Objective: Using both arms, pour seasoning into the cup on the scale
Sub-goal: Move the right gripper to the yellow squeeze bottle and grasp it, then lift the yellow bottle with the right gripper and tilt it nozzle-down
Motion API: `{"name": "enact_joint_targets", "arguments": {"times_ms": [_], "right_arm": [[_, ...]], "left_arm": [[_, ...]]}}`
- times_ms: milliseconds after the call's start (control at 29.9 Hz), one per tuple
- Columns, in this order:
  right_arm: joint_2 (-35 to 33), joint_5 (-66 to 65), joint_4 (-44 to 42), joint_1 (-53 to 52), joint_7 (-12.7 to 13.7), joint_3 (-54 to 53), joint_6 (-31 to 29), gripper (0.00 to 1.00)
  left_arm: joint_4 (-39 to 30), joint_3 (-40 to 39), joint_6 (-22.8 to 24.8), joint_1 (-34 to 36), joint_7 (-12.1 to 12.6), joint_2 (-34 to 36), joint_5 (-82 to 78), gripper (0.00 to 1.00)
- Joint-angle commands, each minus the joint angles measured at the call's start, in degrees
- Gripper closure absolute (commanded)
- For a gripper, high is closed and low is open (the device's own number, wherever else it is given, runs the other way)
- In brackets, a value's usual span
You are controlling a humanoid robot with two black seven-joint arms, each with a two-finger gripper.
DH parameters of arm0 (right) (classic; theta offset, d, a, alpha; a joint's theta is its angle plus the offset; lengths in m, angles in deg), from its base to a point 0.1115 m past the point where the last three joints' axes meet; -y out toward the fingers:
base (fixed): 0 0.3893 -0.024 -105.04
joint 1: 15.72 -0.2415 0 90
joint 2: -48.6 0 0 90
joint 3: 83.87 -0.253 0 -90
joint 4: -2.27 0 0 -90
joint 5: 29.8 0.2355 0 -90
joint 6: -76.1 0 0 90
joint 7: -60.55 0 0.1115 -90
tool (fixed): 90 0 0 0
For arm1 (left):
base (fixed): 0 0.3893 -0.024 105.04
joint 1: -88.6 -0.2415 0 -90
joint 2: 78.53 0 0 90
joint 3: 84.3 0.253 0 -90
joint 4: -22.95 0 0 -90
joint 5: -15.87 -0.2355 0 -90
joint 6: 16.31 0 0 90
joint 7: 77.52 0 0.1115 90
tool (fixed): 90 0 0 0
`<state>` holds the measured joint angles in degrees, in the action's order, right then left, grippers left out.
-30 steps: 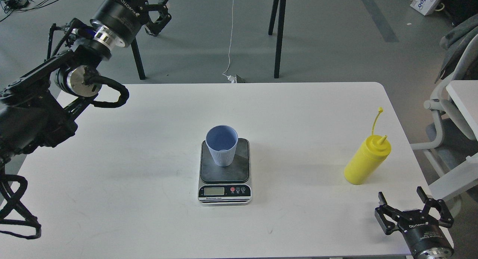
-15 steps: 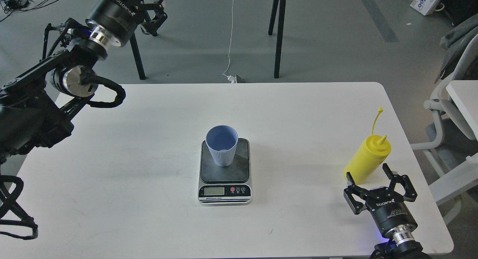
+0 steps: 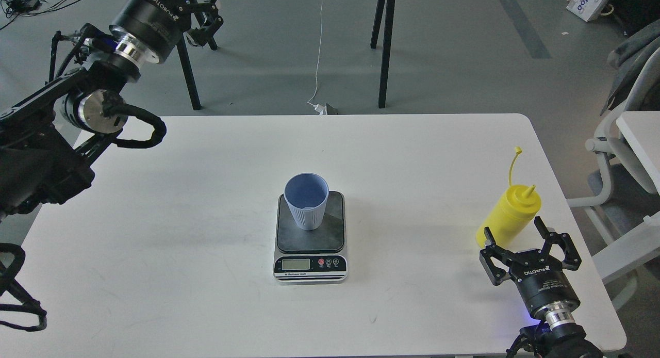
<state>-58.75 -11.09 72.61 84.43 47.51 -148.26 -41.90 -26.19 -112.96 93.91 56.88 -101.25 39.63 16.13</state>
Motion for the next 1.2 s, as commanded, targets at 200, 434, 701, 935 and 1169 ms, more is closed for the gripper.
{"name": "enact_joint_targets", "arguments": {"times_ms": [200,434,701,935,1169], "right_arm": [[0.03,0.19,-3.1,-1.63,-2.16,-0.65,0.0,0.05],[0.03,0.19,-7.05,-6.37,-2.69,0.31,0.0,0.06],[1.17,0.1,-9.96,-9.89,-2.61,2.69,0.0,0.05],[1.35,0.1,-11.62,-11.21,-2.78,2.6,0.0,0.06],[3.54,0.1,-16.98,-13.41,-2.78,2.6,0.0,0.07]], "left_arm": [[0.01,0.01,-0.09,-0.01,0.09,-0.04,0.0,0.0],[0.01,0.01,-0.17,-0.27,0.09,-0.04,-0.09,0.0],[0.01,0.01,-0.17,-0.27,0.0,-0.04,0.0,0.0],[0.01,0.01,-0.17,-0.36,0.0,-0.04,-0.09,0.0],[-0.25,0.01,-0.52,-0.27,-0.08,0.05,0.0,0.0]]}}
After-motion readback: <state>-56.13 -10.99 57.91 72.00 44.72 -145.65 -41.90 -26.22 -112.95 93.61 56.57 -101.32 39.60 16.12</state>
